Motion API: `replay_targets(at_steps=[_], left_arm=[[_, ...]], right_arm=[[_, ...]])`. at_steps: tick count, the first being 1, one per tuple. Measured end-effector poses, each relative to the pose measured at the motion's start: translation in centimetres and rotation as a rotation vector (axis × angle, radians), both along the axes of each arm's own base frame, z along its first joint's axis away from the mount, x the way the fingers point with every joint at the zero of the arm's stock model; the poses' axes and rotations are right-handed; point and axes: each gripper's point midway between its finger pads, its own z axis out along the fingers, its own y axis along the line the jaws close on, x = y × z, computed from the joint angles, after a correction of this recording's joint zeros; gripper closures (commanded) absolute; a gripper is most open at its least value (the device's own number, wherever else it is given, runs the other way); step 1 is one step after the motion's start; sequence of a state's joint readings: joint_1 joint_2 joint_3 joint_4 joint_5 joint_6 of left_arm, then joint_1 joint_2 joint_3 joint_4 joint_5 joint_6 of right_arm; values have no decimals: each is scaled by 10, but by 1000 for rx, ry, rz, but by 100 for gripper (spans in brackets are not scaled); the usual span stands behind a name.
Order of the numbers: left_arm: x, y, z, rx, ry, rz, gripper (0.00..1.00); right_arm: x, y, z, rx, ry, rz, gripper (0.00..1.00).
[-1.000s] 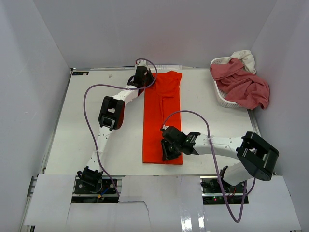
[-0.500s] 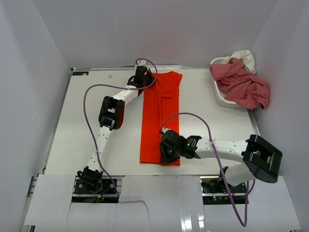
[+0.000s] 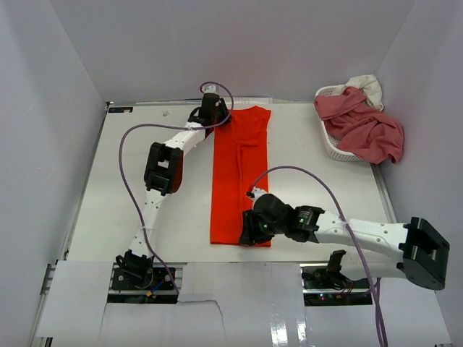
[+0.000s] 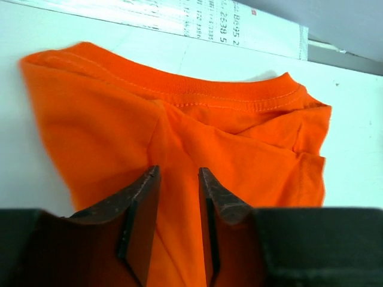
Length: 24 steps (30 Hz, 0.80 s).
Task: Fold and stack the t-shirts
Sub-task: Rotate the tshirt 90 degrees
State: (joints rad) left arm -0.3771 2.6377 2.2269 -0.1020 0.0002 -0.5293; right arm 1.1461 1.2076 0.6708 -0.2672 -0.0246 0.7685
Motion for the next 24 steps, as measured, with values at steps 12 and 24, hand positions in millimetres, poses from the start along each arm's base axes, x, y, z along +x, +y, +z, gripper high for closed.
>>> replay_targets(at_steps=[12, 24], left_arm=[[-169, 66, 163, -53, 65, 175, 48], [-410, 122, 22, 118, 386, 97, 15]], right_arm=[[12, -50, 25, 31, -125, -160, 39], [28, -90, -19, -77, -133, -269, 0]])
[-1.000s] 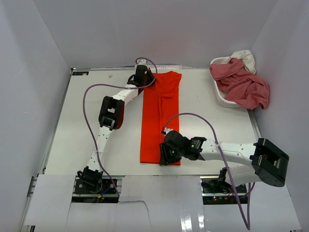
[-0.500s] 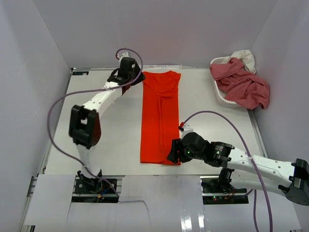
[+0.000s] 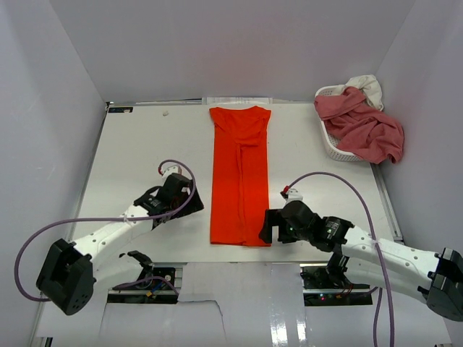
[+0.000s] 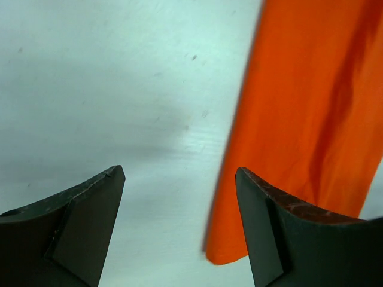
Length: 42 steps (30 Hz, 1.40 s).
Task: Fold and stack the t-shirts
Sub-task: Rotate the tshirt 90 degrees, then grab the bottom of the folded rectangular tshirt with both arms
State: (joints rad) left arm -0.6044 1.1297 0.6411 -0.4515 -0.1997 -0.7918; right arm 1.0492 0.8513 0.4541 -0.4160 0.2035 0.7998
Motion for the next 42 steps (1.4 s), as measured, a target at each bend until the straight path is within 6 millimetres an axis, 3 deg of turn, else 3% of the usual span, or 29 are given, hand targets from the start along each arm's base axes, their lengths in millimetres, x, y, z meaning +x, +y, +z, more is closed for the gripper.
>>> replay_targets(at_steps=[4, 10, 15, 24, 37, 42], left_arm=[[-23, 14, -7, -18, 15, 26, 16], [-31, 7, -9, -99, 27, 32, 20], [-55, -2, -29, -171, 111, -10, 28], [-75, -13, -41, -253, 172, -69, 28], [-71, -47, -43, -362, 155, -160, 35], [-78, -56, -46, -365, 175, -188, 52]], right_arm=[[16, -5, -4, 64, 19, -52, 7], [17, 3, -16, 144, 103, -3, 41], [8, 14, -17, 222, 142, 57, 37], [-5, 12, -27, 240, 195, 65, 38], [-2, 18, -31, 229, 212, 75, 47], [-1, 17, -32, 217, 215, 70, 46]])
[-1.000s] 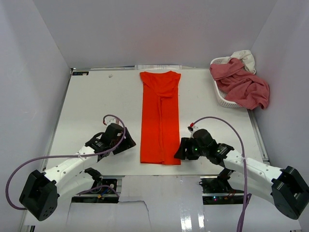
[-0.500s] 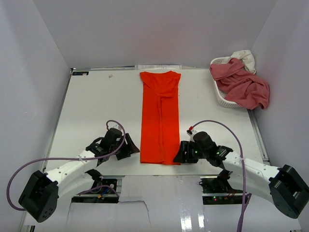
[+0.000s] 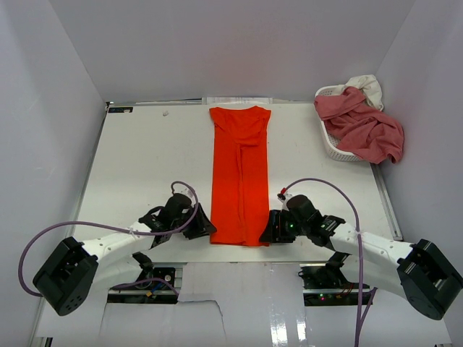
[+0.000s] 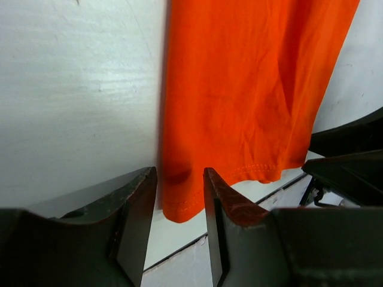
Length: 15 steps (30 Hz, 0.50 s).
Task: Fold and stack the t-shirts
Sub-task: Grab the bottom of the folded rectangular tshirt with both arms
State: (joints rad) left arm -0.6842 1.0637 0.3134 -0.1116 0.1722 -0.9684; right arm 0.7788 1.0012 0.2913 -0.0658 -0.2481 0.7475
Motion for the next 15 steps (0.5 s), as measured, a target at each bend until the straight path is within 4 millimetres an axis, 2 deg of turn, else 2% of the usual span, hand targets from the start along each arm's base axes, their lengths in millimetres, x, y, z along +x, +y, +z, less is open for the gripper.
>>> replay_targets(at_steps=[6, 10, 11, 12, 13, 14, 15], left_arm=[[-16, -8, -3, -9, 30, -33, 51], [-25, -11, -3, -23, 44, -44, 53], [-26, -12, -4, -24, 47, -44, 57], [-27, -12, -4, -25, 51, -42, 61], [-28, -12, -5, -23, 58, -41, 72], [-29, -11, -7, -14, 64, -41, 78], [-31, -11, -10, -6, 74, -42, 84]], right_arm=[[2, -1, 1, -13, -7, -1, 44], [2, -4, -2, -31, -10, 4, 55], [1, -4, -3, -35, -7, 5, 67], [1, -5, -4, -43, -8, 7, 72], [1, -7, -7, -57, -4, 5, 77], [0, -7, -9, -62, 9, 4, 85], [0, -8, -10, -67, 9, 6, 88]])
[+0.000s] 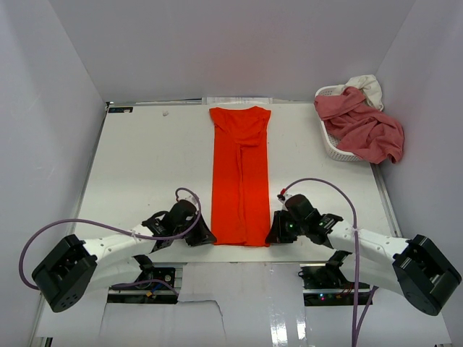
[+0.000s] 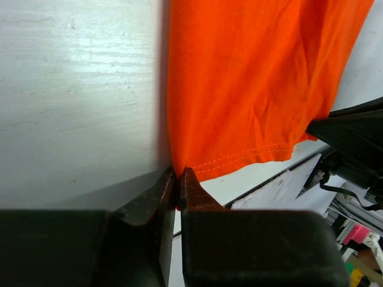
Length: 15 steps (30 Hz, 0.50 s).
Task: Fold and stack the t-shirts
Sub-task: Grab the bottom of the folded rectangular tshirt with both arms
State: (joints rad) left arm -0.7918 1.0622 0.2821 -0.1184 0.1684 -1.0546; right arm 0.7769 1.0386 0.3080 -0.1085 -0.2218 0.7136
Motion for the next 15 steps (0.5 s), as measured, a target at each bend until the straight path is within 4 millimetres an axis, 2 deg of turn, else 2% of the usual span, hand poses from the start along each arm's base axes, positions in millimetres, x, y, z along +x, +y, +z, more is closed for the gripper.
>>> replay_targets(at_steps=[2, 11, 15], left_arm=[[-2, 0, -2, 4, 12, 2, 100], [-2, -2, -1, 2, 15, -3, 100], [-3, 1, 0, 31, 21, -8, 100]], right_arm=[[0, 0, -1, -4, 5, -2, 92], [-2, -2, 1, -17, 11, 7, 92], [-3, -5, 9, -27, 10, 13, 92]])
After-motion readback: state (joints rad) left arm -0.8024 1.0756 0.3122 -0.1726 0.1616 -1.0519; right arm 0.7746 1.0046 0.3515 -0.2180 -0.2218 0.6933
